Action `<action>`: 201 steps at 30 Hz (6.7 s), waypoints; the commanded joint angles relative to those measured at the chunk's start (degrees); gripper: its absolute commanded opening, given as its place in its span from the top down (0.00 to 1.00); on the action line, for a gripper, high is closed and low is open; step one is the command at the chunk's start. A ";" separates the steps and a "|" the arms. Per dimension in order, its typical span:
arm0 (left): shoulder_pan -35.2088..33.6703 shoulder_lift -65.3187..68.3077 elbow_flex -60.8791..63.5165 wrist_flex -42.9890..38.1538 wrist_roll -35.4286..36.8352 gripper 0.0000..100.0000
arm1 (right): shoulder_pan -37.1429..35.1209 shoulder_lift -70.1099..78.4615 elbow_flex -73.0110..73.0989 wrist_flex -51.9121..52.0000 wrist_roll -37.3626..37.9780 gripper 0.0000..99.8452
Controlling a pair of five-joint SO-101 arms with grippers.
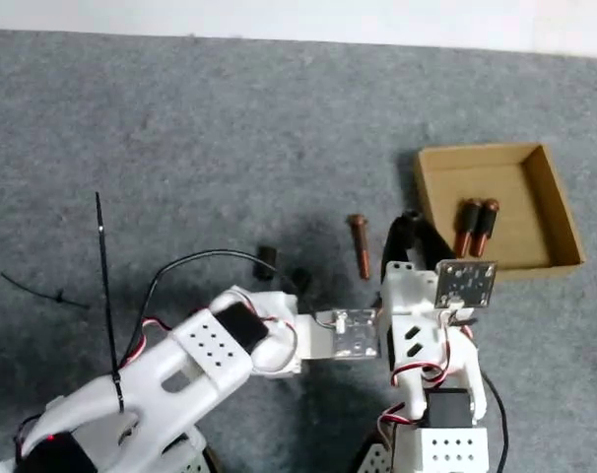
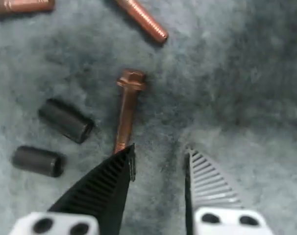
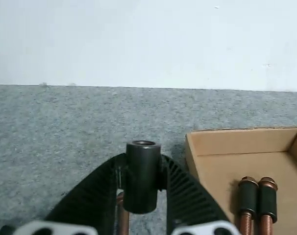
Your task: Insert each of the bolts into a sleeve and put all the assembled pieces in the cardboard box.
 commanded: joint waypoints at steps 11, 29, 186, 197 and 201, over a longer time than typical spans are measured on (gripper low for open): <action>1.01 3.21 -7.16 0.18 -5.01 0.84 | 0.66 -1.27 5.76 -0.22 0.70 1.00; 0.75 31.96 -22.29 -1.58 -6.86 0.84 | 0.66 -1.27 5.76 -0.22 0.70 1.00; -16.40 -71.78 33.54 -44.57 78.07 0.99 | -32.13 -0.75 6.02 3.65 23.74 0.99; -12.62 -71.78 32.84 -39.12 77.98 0.99 | -31.96 -0.75 6.02 3.74 24.00 0.99; -13.23 -71.78 33.10 -38.95 77.98 0.99 | -31.96 -0.75 6.02 3.82 24.00 0.99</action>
